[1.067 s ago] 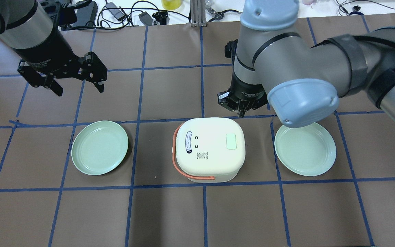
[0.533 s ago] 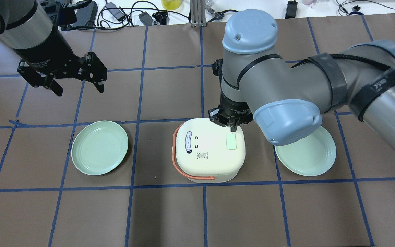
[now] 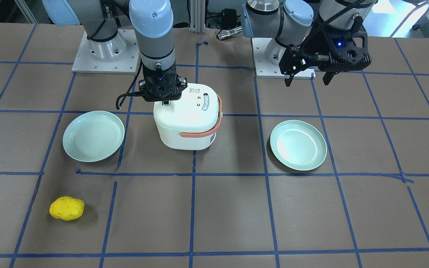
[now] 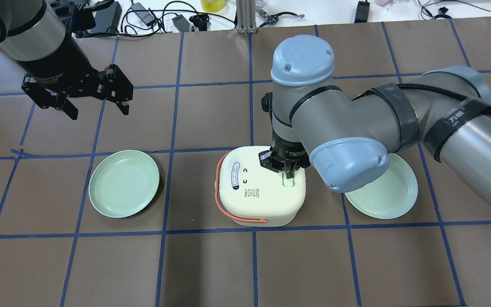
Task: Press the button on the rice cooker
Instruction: 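Press down on the lid button with the right gripper, then raise the right gripper away as the rice cooker lid pops open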
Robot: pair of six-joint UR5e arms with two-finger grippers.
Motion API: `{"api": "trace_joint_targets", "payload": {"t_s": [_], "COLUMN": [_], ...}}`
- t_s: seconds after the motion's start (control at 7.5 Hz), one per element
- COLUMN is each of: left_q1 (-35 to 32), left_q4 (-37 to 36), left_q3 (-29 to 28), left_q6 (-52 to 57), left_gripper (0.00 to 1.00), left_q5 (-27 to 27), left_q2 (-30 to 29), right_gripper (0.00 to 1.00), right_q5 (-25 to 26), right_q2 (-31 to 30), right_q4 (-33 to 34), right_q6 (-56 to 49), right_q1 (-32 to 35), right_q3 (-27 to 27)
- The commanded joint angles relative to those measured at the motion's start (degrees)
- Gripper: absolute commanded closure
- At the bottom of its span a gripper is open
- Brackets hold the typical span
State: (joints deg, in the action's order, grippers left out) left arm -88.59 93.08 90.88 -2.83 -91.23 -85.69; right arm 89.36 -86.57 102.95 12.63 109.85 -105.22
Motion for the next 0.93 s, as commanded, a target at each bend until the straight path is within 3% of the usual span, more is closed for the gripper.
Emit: {"api": "trace_joint_targets", "payload": {"t_s": [0.0, 0.13, 0.53, 0.8], "left_q1": [0.0, 0.0, 0.0, 0.0], "left_q4": [0.0, 0.0, 0.0, 0.0], "left_q3": [0.0, 0.0, 0.0, 0.0], "left_q6": [0.02, 0.02, 0.02, 0.02], "left_gripper": [0.0, 0.0, 0.0, 0.0], "left_q5": [0.0, 0.0, 0.0, 0.0], "left_q2": [0.0, 0.0, 0.0, 0.0], "right_gripper": [0.46, 0.0, 0.0, 0.0], "right_q5": [0.2, 0.11, 3.88, 3.37], "right_q2": [-0.01, -0.44, -0.09, -0.36], "right_q4": [0.23, 0.93, 0.23, -1.69], "right_q6": [-0.06, -0.06, -2.34, -7.42], "right_q1": [0.02, -0.07, -2.96, -9.18], "right_q3": [0.89, 1.77, 10.72, 15.2]}}
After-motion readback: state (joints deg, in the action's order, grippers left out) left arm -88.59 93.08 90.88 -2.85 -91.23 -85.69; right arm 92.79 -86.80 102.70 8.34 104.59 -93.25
